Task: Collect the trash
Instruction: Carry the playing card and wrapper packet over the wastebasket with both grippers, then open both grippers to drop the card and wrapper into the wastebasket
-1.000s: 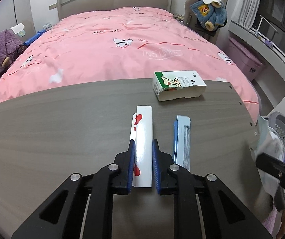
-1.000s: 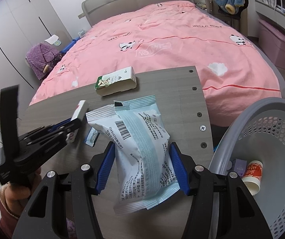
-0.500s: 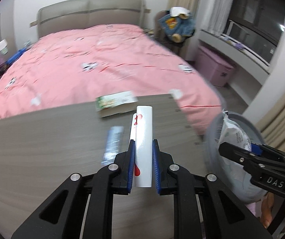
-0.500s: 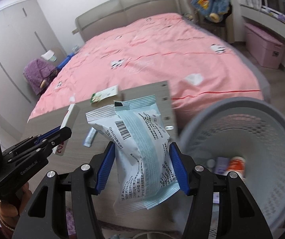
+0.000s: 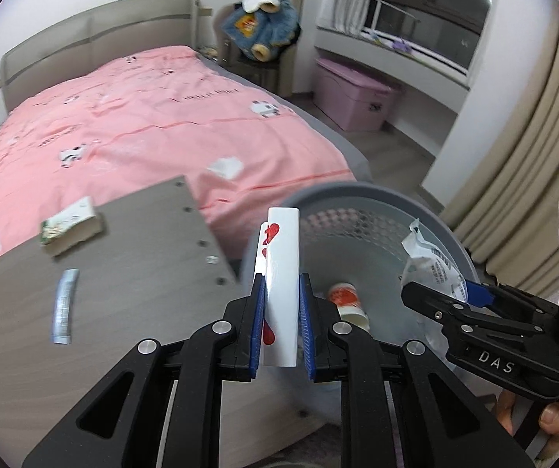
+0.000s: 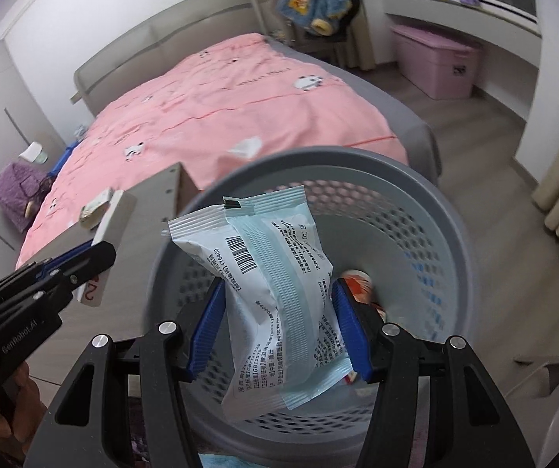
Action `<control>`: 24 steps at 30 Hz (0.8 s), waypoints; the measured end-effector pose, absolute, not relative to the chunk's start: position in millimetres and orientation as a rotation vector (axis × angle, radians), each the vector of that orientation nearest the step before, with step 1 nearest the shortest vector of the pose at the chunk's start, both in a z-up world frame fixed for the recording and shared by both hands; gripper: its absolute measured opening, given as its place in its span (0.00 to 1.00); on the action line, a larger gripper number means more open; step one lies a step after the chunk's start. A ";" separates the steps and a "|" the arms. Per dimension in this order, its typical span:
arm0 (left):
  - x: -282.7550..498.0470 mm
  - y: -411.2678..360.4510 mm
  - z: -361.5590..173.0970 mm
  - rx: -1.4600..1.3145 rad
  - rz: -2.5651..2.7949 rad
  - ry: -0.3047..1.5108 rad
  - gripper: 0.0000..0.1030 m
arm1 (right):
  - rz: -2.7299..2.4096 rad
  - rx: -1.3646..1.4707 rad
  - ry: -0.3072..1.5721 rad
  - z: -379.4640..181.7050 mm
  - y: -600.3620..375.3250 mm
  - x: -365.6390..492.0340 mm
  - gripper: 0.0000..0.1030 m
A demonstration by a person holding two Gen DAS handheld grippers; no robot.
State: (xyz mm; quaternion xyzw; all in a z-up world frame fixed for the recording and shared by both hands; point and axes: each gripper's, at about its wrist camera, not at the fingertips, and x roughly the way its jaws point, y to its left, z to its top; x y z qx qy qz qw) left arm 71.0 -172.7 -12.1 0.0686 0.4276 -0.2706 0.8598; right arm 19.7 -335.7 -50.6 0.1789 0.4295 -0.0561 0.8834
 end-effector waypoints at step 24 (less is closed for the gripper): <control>70.4 -201.7 -18.0 0.190 -0.581 0.907 0.32 | -0.157 0.436 0.873 -59.0 -364.6 11.1 0.59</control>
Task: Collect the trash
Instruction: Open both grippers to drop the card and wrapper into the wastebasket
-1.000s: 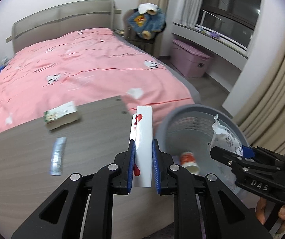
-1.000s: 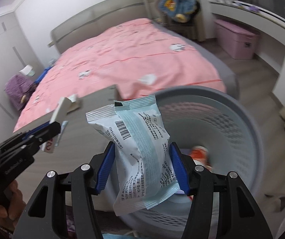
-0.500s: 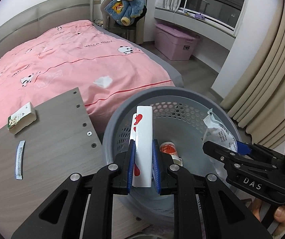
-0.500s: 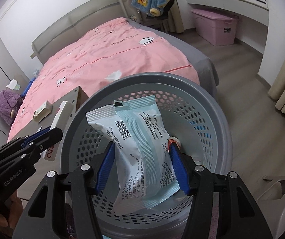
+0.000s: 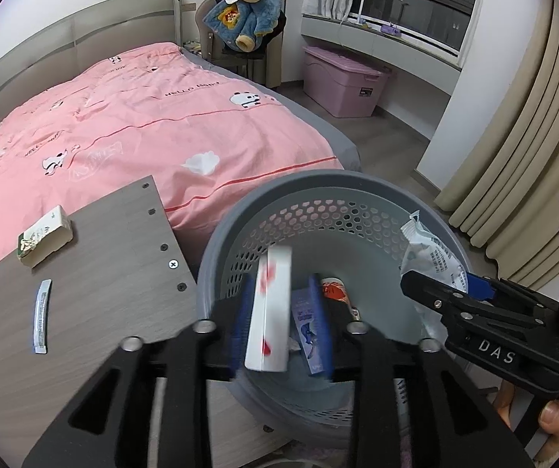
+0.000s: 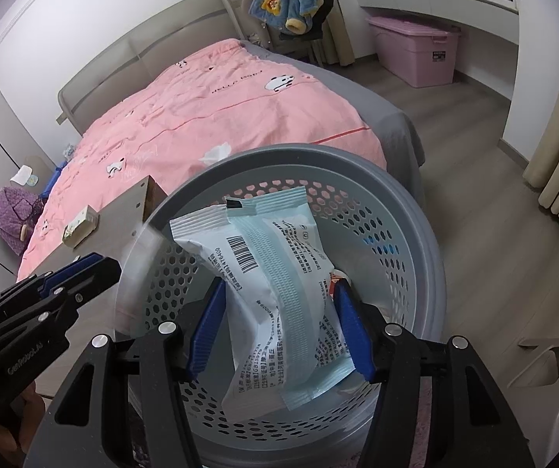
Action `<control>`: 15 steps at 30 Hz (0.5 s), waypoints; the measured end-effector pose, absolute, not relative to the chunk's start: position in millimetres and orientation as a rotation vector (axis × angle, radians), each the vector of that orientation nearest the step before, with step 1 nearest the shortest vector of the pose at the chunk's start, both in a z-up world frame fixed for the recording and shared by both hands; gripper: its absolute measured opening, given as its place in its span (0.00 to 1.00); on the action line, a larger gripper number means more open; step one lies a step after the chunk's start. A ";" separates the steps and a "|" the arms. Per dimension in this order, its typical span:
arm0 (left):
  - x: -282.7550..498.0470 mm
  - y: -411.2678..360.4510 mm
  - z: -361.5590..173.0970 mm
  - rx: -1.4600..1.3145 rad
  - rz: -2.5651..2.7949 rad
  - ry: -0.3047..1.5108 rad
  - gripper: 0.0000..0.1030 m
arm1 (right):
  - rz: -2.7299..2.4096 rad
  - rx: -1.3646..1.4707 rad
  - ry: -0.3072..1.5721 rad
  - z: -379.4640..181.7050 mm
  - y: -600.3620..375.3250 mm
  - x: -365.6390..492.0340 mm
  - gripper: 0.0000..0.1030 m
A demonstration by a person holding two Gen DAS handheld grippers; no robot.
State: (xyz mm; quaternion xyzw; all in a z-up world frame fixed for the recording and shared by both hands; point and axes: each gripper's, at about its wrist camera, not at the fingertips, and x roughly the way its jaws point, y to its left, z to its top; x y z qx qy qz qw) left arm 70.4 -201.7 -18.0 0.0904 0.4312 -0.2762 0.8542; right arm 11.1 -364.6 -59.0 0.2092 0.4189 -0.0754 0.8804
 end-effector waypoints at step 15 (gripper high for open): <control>64.3 -184.7 -9.1 0.169 -0.550 0.879 0.49 | -0.150 0.441 0.845 -50.2 -358.6 8.0 0.74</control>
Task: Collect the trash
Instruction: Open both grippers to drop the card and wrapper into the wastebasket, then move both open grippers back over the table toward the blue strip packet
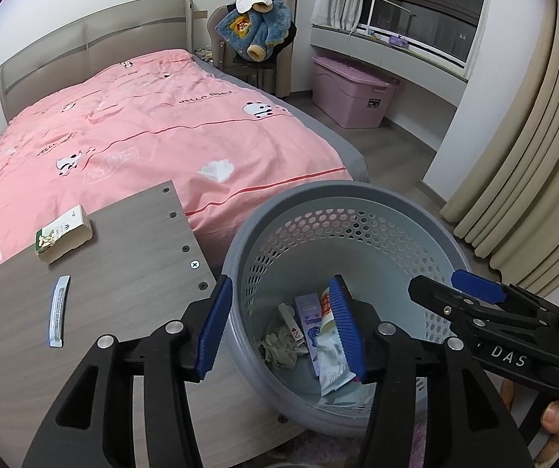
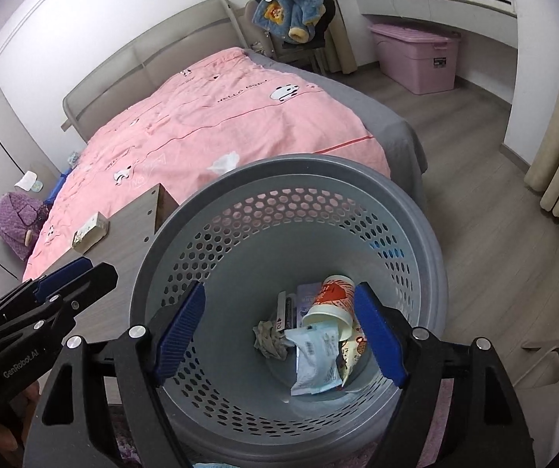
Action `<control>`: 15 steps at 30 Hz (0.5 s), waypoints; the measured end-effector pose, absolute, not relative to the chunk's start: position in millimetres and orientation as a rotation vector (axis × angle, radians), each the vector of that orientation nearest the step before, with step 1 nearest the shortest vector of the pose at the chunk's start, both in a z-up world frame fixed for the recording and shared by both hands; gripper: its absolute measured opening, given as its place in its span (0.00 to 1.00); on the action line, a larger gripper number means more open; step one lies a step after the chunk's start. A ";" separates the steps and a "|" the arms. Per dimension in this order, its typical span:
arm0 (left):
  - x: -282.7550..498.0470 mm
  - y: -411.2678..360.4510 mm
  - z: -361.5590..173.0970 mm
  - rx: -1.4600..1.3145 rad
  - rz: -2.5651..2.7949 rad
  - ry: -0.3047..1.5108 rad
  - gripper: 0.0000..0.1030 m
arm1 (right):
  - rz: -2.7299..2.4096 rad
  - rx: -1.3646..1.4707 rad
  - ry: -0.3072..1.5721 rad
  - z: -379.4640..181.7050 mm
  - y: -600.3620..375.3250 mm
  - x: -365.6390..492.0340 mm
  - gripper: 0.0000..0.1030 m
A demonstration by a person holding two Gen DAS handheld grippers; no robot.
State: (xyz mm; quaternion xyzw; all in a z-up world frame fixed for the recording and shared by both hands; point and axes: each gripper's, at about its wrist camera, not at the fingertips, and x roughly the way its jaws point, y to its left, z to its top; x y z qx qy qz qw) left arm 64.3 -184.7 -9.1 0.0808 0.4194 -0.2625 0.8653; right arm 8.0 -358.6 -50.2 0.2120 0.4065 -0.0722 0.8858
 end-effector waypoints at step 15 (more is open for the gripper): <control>60.3 -176.0 -4.9 0.155 -0.541 0.869 0.55 | -0.153 0.457 0.842 -50.1 -355.0 2.0 0.77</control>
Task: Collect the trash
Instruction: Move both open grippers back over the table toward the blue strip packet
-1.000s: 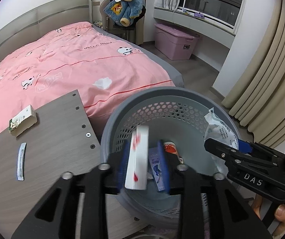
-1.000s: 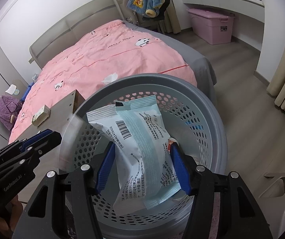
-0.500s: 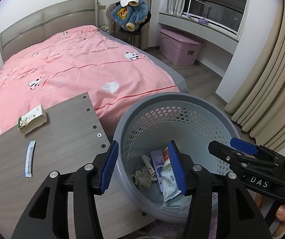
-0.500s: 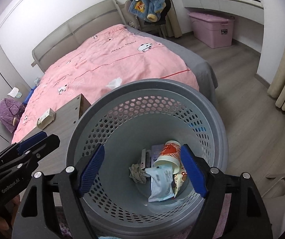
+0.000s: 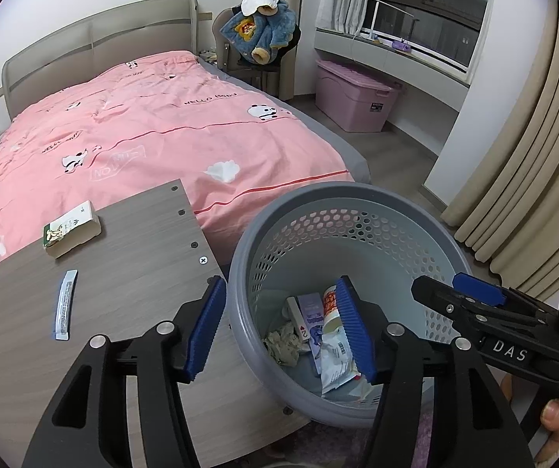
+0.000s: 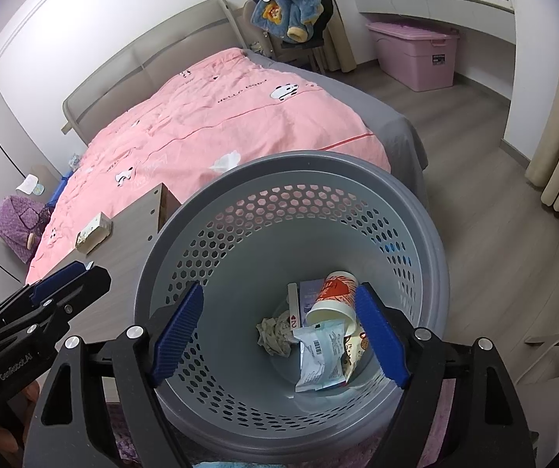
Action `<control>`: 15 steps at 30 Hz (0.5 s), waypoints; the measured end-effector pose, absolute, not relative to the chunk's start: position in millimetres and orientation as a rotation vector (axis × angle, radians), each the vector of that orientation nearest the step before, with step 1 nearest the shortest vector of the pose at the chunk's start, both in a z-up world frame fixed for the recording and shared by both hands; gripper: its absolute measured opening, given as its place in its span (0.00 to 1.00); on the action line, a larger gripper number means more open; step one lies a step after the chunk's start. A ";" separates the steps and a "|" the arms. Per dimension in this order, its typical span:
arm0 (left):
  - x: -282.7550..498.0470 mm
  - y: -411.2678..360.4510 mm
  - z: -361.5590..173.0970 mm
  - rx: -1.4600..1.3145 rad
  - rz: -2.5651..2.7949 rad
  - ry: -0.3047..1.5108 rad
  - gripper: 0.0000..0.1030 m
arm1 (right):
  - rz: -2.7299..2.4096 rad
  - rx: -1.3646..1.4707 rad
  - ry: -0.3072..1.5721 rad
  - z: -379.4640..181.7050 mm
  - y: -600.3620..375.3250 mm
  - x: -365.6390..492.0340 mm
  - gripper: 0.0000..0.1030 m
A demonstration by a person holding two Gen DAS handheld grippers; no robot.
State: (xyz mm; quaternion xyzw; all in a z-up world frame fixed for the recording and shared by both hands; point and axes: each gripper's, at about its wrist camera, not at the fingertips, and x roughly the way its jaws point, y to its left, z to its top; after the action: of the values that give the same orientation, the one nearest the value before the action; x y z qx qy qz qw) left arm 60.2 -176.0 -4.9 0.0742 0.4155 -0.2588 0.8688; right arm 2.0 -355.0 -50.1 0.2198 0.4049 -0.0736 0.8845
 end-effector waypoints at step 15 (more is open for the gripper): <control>54.2 -155.2 1.0 0.130 -0.518 0.856 0.59 | -0.139 0.425 0.845 -44.7 -337.6 0.0 0.80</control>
State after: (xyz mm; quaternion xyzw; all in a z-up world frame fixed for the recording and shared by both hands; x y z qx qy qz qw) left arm 54.2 -155.2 1.0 0.0621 0.4099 -0.2481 0.8755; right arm 0.0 -337.6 -44.7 0.2046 0.4064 -0.0670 0.8880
